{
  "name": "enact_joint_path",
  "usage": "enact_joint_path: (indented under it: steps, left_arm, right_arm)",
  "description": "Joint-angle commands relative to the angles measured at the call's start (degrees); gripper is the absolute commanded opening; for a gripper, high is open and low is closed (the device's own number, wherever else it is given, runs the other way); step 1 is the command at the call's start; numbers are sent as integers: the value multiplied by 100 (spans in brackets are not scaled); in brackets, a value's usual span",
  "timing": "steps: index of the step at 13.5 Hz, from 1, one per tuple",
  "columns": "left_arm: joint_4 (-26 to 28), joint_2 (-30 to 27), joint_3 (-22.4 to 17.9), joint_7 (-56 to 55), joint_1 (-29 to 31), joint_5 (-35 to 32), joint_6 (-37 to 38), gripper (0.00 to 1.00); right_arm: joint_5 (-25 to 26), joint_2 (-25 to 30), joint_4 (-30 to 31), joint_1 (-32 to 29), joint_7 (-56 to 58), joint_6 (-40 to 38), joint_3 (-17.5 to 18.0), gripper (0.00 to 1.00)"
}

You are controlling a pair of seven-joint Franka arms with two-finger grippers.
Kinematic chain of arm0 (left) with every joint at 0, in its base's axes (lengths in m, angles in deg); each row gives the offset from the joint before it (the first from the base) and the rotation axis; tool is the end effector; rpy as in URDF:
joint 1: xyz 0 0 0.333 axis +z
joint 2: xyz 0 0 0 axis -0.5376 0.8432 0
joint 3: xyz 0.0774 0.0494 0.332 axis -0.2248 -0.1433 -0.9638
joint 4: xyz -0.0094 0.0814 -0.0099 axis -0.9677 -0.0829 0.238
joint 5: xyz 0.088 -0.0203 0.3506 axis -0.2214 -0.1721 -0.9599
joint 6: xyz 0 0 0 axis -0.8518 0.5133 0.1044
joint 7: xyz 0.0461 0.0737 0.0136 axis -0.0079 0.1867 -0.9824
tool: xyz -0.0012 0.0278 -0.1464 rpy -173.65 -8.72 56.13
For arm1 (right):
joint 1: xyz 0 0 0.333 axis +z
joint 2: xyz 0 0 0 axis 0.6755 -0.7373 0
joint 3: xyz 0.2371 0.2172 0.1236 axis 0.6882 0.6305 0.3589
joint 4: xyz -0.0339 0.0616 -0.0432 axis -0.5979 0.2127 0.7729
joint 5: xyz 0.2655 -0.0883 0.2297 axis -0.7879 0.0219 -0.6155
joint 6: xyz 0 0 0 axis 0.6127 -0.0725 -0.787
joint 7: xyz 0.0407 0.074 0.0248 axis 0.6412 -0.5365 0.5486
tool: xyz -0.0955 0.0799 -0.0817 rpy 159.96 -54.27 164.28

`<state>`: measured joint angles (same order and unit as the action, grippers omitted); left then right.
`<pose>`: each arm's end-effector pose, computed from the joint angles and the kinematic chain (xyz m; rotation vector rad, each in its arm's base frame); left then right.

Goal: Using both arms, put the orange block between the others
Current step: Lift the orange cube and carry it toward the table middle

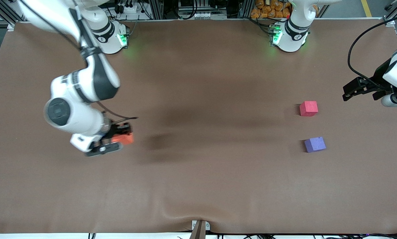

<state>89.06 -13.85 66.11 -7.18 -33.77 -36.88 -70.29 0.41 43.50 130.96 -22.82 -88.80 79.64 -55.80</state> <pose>0.5398 -0.0370 0.5972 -3.1341 -0.0322 -0.0580 0.6114 0.2349 0.3807 -3.0143 -0.3186 0.1443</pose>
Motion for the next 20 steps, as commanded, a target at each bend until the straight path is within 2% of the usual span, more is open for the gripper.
enact_joint_path:
  steps: [1,4,8,11,15,20]
  left_arm:
    - [-48,23,29,139,64,100,56,100]
    - [-48,41,29,147,64,100,56,100]
    - [-30,50,29,147,64,100,56,100]
    - [-39,50,29,147,64,100,56,100]
    - [-30,67,29,147,73,135,56,100]
    - [-30,129,20,147,73,285,56,100]
  right_arm:
    - [-117,-413,-518,649,-934,16,-80,0]
    - [-108,-993,-1221,1353,-2112,25,-80,0]
    - [-99,-1723,-1890,1890,-2729,182,-80,0]
    - [-99,-2118,-1987,1996,-3309,578,-80,0]
    - [-82,-2760,-2637,2040,-3654,553,-98,0]
    - [33,-3086,-2630,2023,-3566,553,-115,0]
